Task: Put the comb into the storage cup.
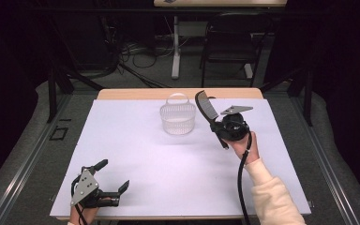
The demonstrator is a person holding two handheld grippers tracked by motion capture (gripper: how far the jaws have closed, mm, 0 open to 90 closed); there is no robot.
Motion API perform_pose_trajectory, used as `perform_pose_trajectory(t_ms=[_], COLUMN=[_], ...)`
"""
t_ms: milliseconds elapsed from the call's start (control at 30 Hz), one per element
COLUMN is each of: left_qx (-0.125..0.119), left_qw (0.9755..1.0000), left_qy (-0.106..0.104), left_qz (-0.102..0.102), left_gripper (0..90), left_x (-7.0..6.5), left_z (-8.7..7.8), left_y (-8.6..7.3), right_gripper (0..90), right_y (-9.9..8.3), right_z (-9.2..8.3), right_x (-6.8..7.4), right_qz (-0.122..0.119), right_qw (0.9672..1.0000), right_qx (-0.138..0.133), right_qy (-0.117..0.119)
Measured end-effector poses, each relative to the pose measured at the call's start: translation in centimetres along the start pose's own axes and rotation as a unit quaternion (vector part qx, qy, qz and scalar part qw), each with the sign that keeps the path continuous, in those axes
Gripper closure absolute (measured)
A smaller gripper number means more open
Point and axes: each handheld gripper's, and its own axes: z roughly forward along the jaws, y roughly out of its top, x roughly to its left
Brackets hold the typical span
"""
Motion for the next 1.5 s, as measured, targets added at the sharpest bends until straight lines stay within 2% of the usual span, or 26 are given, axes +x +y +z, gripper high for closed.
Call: perform_pose_trajectory(t_ms=[200,333,800,967,1333,1500], left_qx=[-0.003,-0.005,-0.005,-0.005,-0.004,-0.004], left_qw=[1.0000,1.0000,1.0000,1.0000,1.0000,1.0000], left_qy=[0.003,0.001,-0.001,-0.001,0.001,0.001], left_qz=[0.001,0.002,0.004,0.003,0.004,0.004], left_gripper=[0.2,0.2,0.2,0.2,0.2,0.2], left_x=[0.0,-0.1,0.0,0.0,0.0,0.0], left_z=[-0.2,-0.2,-0.1,-0.1,-0.1,-0.1], left_y=[0.0,0.0,0.1,0.1,0.1,0.1], right_gripper=[72.3,72.2,72.2,72.3,72.2,72.2], right_y=[0.1,0.4,3.1,3.5,4.3,4.5], right_z=[-0.1,-0.1,0.4,0.7,1.2,1.6], right_x=[0.0,0.2,0.9,1.0,1.1,1.2], right_qz=[-0.003,-0.017,-0.048,-0.045,-0.060,-0.057], right_qw=[1.0000,0.9998,0.9988,0.9989,0.9980,0.9981], right_qx=[0.000,0.005,-0.002,-0.005,-0.013,-0.012], right_qy=[0.001,0.003,0.004,0.010,0.016,0.018])
